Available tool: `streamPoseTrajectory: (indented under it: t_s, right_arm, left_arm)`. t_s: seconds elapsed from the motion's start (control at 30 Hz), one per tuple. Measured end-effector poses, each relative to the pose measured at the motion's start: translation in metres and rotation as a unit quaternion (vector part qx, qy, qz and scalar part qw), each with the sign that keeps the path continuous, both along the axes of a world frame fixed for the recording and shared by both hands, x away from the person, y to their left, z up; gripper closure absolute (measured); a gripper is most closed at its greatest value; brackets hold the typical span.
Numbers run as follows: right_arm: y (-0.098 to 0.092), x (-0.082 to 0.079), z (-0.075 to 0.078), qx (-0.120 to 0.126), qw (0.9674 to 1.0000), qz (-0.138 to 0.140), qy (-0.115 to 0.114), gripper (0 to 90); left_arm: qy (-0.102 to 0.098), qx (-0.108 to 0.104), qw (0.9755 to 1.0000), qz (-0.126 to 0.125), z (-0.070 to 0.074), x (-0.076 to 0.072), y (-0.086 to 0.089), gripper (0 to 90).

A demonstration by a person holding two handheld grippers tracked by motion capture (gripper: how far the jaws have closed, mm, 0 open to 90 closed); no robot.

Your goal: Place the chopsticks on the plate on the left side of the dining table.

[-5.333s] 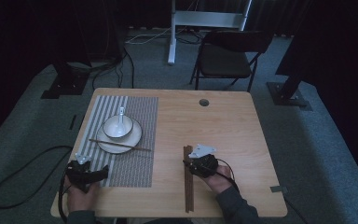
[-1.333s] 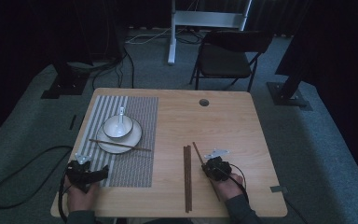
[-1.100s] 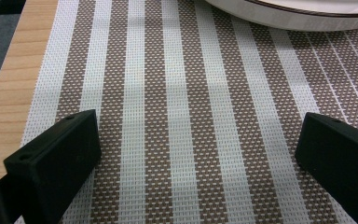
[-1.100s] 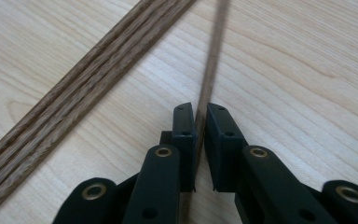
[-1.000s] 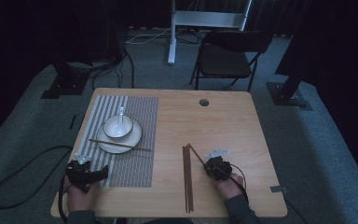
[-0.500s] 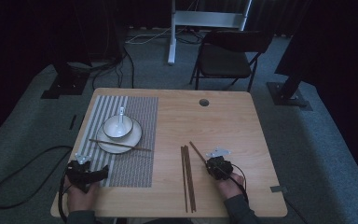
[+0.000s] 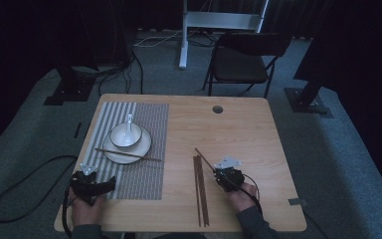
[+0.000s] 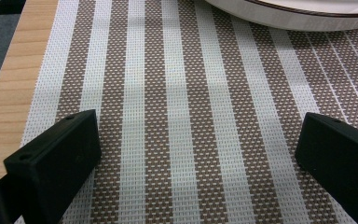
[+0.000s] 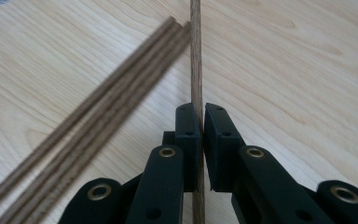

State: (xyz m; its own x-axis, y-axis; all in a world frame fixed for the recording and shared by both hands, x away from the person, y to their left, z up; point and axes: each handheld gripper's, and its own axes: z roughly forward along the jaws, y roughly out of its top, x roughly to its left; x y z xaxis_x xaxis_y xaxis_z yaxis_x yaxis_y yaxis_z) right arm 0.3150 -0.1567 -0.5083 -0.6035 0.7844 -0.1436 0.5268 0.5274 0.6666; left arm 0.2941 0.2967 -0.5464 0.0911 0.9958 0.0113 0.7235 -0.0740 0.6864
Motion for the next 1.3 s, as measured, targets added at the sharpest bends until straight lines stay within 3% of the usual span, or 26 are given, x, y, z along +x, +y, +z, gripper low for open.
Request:
streamPoseTrajectory:
  t_s: [0.3,0.73,1.3]
  right_arm:
    - [0.016,-0.001,0.008,-0.010,0.9995,0.027,-0.015,84.8]
    - [0.042,-0.005,0.018,-0.005,0.9974,0.067,-0.026,84.8]
    - [0.085,-0.012,0.030,0.004,0.9911,0.125,-0.046,84.8]
  left_arm:
    - [0.000,0.000,1.0000,0.000,0.000,0.000,0.000,0.3]
    - [0.000,0.000,1.0000,0.000,0.000,0.000,0.000,0.3]
    - [0.000,0.000,1.0000,0.000,0.000,0.000,0.000,0.3]
